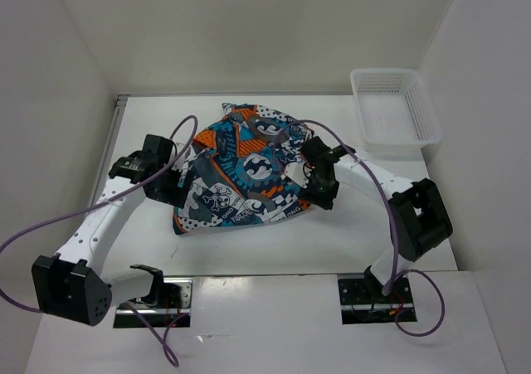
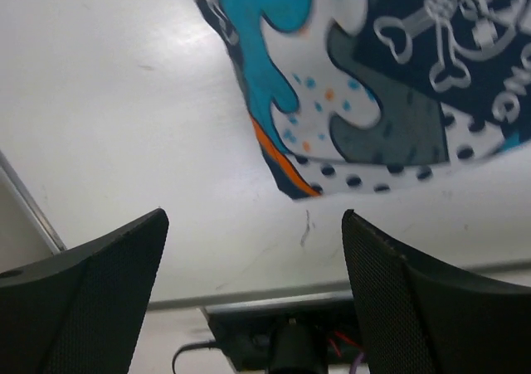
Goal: Fold and stack the shorts
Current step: Flatten the shorts out
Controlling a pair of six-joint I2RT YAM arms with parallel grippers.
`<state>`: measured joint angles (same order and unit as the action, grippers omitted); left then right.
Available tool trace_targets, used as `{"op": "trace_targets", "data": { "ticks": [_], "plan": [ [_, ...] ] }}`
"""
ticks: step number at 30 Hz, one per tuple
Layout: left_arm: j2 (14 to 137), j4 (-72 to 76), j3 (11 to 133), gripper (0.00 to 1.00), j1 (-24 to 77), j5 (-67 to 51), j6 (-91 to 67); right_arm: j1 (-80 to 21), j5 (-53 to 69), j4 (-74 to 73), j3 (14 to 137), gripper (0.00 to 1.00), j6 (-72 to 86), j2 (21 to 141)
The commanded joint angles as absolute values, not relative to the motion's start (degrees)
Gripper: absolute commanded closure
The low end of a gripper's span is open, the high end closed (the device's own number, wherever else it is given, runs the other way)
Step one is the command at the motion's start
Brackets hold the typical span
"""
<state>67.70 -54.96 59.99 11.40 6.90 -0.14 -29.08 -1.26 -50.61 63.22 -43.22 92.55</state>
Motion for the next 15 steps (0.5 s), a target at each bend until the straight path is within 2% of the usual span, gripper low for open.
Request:
{"op": "trace_targets", "data": {
  "ticks": [1,5,8,12,15],
  "plan": [
    [71.2,-42.1,59.2,0.08,8.7,12.5,0.0,-28.9,-4.2,-51.5,64.2,0.36,-45.6,87.0],
    [79.1,-34.2,61.9,0.09,4.6,12.5,0.0,-26.8,-6.1,-50.3,64.2,0.36,-46.8,84.4],
    [87.4,-33.5,68.0,0.09,2.6,8.0,0.0,-26.8,-4.5,-47.7,64.7,0.28,-46.8,81.5],
    [95.3,-31.9,72.9,0.09,2.6,5.2,0.0,-32.5,-2.6,-44.3,62.8,0.24,-46.8,79.8],
    [100.1,-29.9,73.4,0.09,2.6,3.8,0.0,-36.5,-5.9,-39.5,56.2,0.22,-50.3,81.0]
  ]
}}
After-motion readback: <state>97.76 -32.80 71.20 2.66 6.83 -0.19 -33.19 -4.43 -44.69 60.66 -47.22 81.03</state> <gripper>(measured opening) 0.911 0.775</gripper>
